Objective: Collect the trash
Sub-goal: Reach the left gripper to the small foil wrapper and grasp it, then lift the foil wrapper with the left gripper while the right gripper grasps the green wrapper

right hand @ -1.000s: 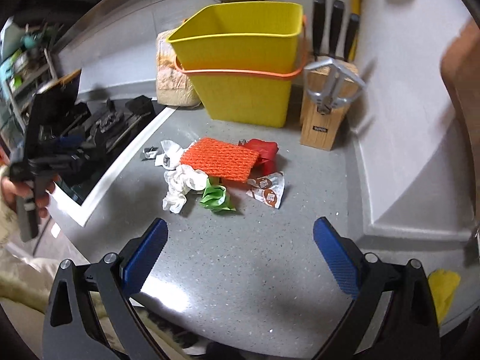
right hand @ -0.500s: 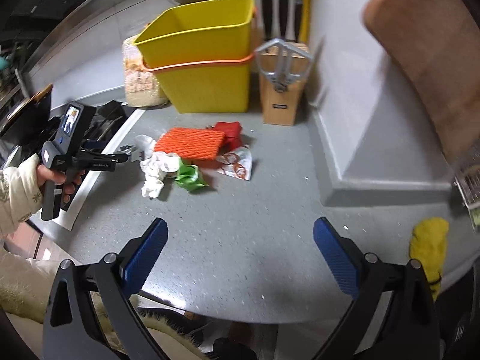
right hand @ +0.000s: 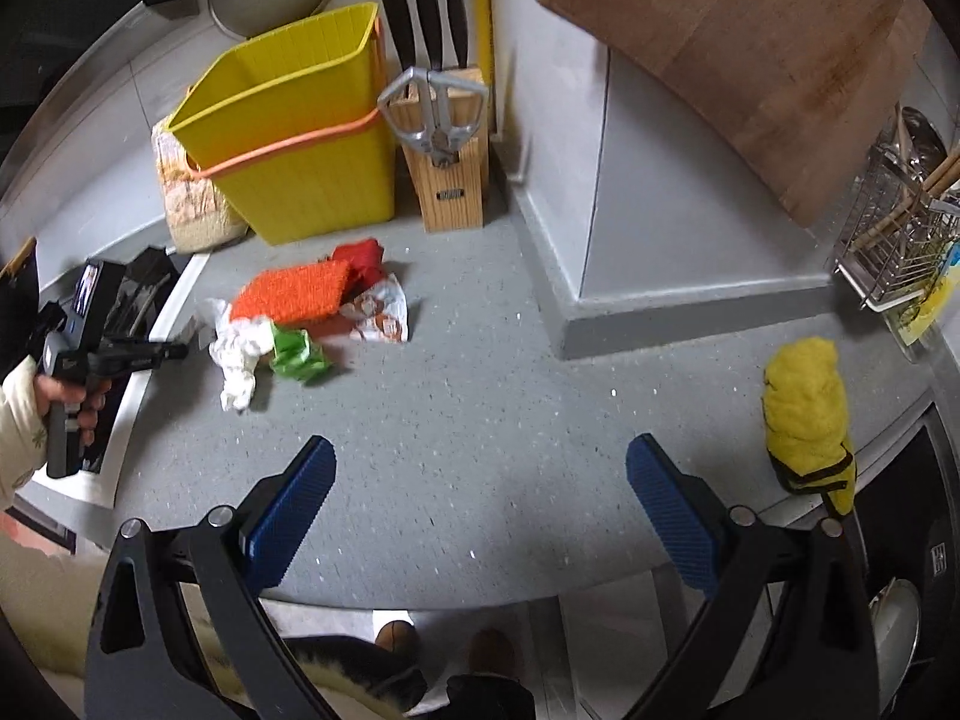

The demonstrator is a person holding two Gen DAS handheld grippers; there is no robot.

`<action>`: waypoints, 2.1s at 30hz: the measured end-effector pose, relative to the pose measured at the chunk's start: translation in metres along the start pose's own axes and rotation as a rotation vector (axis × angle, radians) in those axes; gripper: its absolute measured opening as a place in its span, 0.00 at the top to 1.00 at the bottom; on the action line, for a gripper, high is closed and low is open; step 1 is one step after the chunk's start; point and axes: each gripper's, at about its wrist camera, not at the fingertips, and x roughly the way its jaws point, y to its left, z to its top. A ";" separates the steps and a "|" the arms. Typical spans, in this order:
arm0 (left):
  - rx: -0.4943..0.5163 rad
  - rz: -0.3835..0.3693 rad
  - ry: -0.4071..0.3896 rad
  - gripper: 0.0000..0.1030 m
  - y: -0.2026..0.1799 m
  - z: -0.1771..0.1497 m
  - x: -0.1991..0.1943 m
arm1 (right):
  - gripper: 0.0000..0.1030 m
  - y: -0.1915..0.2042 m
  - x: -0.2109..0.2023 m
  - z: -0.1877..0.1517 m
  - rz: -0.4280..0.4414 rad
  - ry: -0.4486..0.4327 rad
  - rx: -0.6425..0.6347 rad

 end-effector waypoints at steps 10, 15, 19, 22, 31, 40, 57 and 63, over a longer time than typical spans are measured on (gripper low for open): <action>0.047 0.031 -0.093 0.87 -0.016 0.010 -0.044 | 0.08 0.000 0.008 0.004 0.029 -0.004 0.027; 0.041 0.036 -0.150 0.87 -0.023 0.008 -0.073 | 0.08 0.018 0.023 0.012 0.053 0.016 -0.045; 0.012 0.036 -0.207 0.87 -0.024 0.002 -0.103 | 0.08 0.040 0.035 0.021 0.107 0.024 -0.114; -0.001 0.042 -0.236 0.87 -0.028 0.002 -0.117 | 0.08 0.054 0.042 0.024 0.143 0.027 -0.152; -0.044 0.061 -0.283 0.88 -0.027 0.001 -0.142 | 0.08 0.068 0.047 0.034 0.200 0.006 -0.183; -0.076 0.069 -0.336 0.87 -0.030 -0.011 -0.165 | 0.08 0.048 0.062 0.037 0.231 0.033 -0.085; -0.132 0.036 -0.342 0.87 -0.036 -0.037 -0.170 | 0.25 0.112 0.172 0.038 0.305 0.218 -0.393; -0.144 0.034 -0.337 0.87 -0.034 -0.040 -0.171 | 0.62 0.126 0.193 0.048 0.317 0.242 -0.460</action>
